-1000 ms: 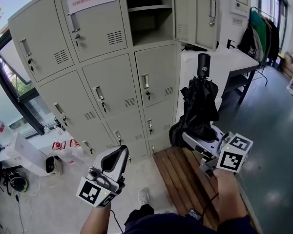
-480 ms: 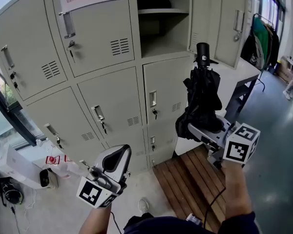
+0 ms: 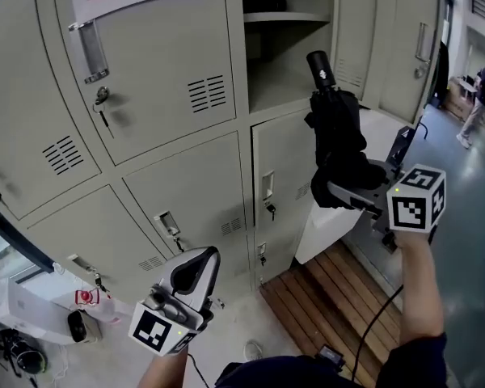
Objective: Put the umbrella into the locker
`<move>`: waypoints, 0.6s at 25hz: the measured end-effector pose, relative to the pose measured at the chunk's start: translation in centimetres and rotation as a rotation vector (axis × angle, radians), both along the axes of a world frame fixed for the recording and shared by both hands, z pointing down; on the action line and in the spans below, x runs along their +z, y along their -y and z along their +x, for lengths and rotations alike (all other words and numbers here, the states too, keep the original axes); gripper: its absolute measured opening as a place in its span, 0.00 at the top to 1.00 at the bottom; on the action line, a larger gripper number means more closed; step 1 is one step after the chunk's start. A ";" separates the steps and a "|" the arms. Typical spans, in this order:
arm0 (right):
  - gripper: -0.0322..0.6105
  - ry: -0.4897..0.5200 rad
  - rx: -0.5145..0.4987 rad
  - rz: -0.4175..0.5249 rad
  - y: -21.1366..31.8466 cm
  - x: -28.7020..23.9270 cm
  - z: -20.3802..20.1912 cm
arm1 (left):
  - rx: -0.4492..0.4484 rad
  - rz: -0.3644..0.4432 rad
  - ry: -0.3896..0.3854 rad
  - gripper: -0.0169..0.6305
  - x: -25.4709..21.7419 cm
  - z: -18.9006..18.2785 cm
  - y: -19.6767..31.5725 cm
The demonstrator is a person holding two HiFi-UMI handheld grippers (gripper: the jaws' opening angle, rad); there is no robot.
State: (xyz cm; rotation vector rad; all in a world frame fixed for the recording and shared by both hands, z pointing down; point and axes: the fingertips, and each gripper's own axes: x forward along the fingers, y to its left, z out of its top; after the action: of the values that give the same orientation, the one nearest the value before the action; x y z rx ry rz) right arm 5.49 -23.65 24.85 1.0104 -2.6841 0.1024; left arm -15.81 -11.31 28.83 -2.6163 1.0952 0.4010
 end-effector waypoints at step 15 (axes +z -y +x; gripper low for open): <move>0.62 -0.513 0.150 -0.124 12.8 -5.8 -0.3 | 0.106 0.014 -0.028 0.97 1.0 -1.5 3.4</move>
State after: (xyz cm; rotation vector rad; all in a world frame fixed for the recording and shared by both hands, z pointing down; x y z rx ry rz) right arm 5.16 -36.47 19.10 1.0324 -2.1149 0.0310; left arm -17.26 -14.72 29.87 -2.6722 0.9609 0.4671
